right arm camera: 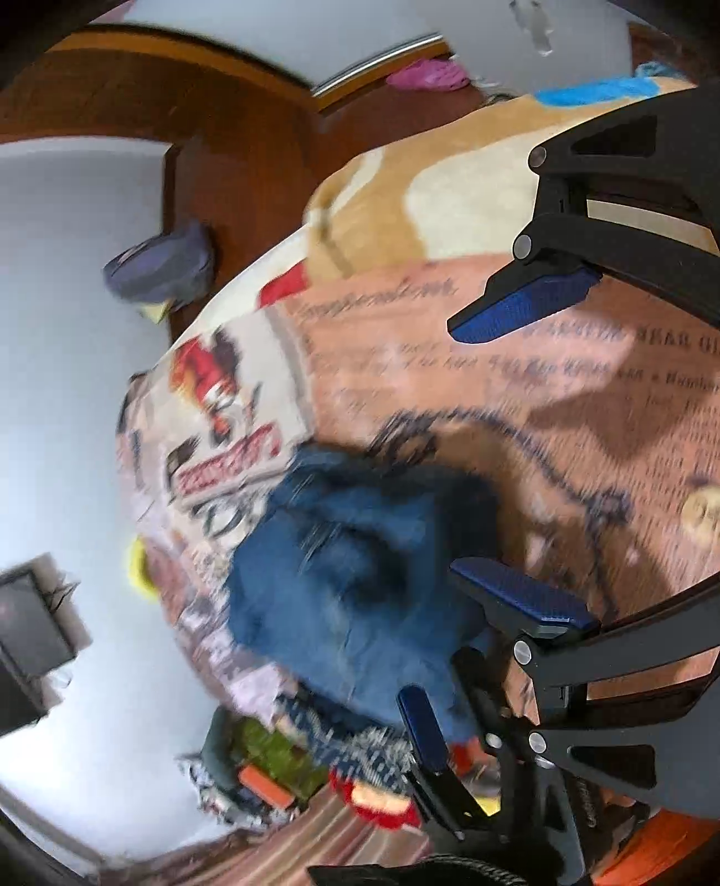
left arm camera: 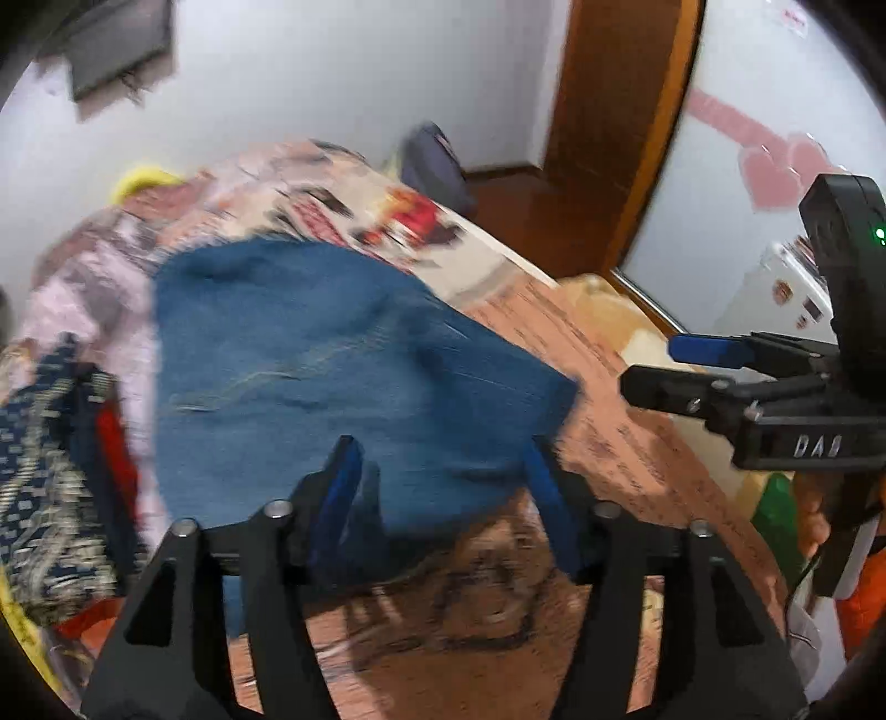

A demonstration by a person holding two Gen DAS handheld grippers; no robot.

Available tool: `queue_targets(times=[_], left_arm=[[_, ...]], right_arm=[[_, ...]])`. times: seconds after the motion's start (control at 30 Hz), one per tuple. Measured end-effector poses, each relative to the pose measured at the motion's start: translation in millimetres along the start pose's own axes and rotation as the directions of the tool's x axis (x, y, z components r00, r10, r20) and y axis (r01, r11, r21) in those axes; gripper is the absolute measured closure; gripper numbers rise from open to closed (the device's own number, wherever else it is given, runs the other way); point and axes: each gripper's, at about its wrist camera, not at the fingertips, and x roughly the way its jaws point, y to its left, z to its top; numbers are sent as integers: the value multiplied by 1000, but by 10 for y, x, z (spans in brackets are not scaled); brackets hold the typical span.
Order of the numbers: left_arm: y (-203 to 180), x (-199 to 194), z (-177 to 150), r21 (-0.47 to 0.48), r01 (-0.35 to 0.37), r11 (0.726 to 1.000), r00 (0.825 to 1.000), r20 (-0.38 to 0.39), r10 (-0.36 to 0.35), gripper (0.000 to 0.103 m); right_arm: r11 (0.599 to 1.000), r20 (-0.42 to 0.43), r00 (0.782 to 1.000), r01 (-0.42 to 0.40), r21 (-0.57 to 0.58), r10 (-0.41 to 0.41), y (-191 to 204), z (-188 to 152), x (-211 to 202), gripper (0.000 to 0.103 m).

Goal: Fold large clothes

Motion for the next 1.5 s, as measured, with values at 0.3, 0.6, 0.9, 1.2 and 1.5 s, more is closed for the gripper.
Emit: queue_targets(times=[0.3, 0.6, 0.9, 1.2, 1.5], left_arm=[[855, -120, -131, -128, -218, 967, 975, 4, 221, 18], [1167, 219, -580, -223, -180, 958, 983, -86, 165, 11], [1067, 48, -700, -227, -215, 950, 977, -67, 205, 10], [1237, -158, -408, -192, -278, 941, 959, -5, 283, 10], [1620, 303, -155, -298, -110, 948, 993, -76, 92, 10]], right_arm=[[992, 15, 999, -42, -115, 44, 576, 285, 275, 26], [999, -149, 988, -52, -13, 50, 183, 124, 792, 26], [998, -131, 991, 29, -56, -36, 262, -61, 592, 26], [985, -41, 999, 25, -172, -33, 549, 194, 430, 24], [989, -145, 984, -118, -84, 105, 451, 469, 922, 24]])
